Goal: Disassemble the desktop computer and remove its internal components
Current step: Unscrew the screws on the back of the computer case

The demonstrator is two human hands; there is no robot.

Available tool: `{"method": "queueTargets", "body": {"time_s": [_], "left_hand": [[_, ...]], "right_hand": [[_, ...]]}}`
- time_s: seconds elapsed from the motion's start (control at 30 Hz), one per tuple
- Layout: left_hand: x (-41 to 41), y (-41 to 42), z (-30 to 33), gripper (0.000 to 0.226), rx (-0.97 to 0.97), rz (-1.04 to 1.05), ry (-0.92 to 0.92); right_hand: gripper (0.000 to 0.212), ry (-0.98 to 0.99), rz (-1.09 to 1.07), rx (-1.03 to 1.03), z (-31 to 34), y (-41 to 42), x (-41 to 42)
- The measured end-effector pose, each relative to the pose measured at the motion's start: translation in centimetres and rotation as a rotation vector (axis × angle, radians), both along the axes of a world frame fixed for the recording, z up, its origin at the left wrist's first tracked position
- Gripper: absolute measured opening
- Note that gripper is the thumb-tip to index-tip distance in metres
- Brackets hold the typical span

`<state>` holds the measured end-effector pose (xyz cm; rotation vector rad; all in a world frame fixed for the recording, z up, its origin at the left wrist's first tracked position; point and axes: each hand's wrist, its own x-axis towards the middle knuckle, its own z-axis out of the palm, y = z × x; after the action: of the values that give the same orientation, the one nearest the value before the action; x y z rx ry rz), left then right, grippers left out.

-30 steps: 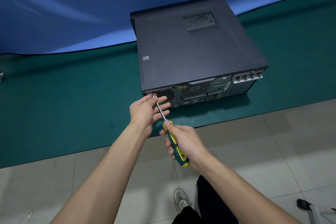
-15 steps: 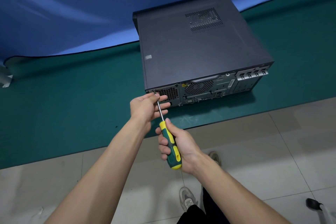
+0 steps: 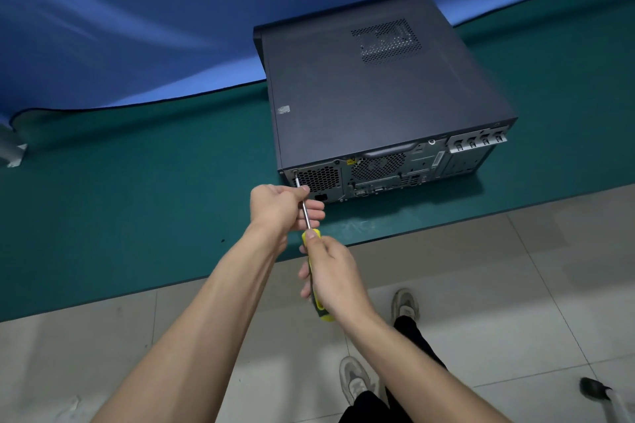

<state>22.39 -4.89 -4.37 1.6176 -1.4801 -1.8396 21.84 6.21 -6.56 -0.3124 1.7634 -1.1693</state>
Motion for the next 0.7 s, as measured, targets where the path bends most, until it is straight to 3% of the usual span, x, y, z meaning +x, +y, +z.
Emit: {"method": "queueTargets", "body": {"time_s": [0.13,0.27,0.4,0.53,0.7], "left_hand": [[0.0,0.1,-0.2,0.019,0.049,0.017,0.074],[0.5,-0.1,-0.5,0.019,0.08,0.0,0.102],[0.7,-0.1,-0.5,0.018,0.194,0.014,0.157],[0.1,0.1,-0.6,0.014,0.202,0.031,0.178],[-0.2,0.1,-0.4,0.024,0.22,0.006,0.209]], "right_hand": [[0.032,-0.355,-0.05,-0.085,0.7,0.7,-1.0],[0.029,-0.122,0.017,0.0,0.8,0.0,-1.2],[0.031,-0.111,-0.001,0.043,0.7,-0.1,-1.5],[0.032,-0.278,-0.047,0.008,0.8,0.5,-1.7],[0.029,-0.524,0.011,-0.082,1.3,1.1,-2.7]]}}
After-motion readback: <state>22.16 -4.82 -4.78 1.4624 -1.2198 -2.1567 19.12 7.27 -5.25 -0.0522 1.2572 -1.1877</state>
